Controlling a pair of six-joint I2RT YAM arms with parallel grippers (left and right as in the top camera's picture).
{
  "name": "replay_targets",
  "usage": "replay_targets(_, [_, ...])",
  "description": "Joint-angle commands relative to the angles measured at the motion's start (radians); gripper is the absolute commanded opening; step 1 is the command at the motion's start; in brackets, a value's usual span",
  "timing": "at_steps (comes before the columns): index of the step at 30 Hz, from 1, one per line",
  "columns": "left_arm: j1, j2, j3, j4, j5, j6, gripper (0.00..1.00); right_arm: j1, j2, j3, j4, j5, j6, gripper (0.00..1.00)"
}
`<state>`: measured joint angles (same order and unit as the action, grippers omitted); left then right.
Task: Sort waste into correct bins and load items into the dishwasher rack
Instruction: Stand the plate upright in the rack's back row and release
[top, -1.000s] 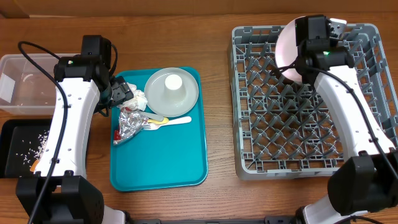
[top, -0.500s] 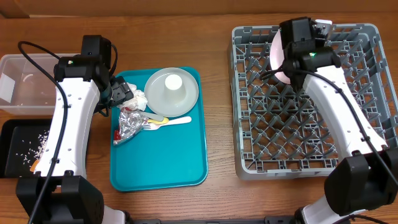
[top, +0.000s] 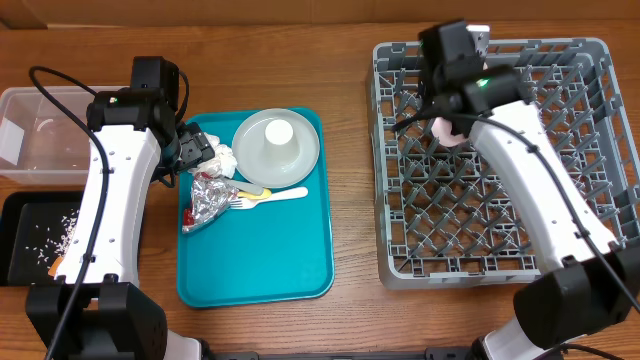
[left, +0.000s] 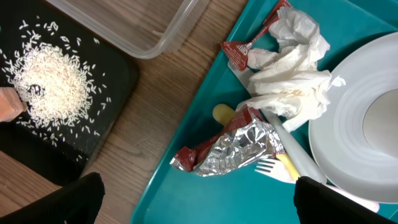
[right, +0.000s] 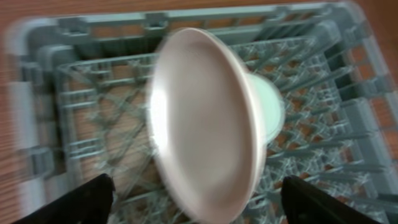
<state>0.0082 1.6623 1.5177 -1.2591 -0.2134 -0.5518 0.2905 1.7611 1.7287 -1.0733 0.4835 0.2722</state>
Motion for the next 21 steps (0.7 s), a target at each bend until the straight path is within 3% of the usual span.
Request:
replay_targets(1, [-0.002, -0.013, 0.023, 0.001, 0.001, -0.021, 1.00, -0.035, -0.007, 0.172, -0.072, -0.237, 0.055, 0.95])
replay_targets(8, [-0.002, -0.013, 0.023, 0.001, 0.001, -0.021, 1.00, -0.079, -0.013, 0.407, -0.197, -0.557, 0.064, 1.00])
replay_targets(14, [-0.002, -0.013, 0.023, 0.001, 0.001, -0.021, 1.00, -0.050, -0.014, 0.398, -0.194, -0.757, 0.041, 1.00])
replay_targets(21, [-0.002, -0.013, 0.023, 0.001, 0.001, -0.021, 1.00, 0.031, 0.048, 0.353, -0.142, -0.762, 0.013, 1.00])
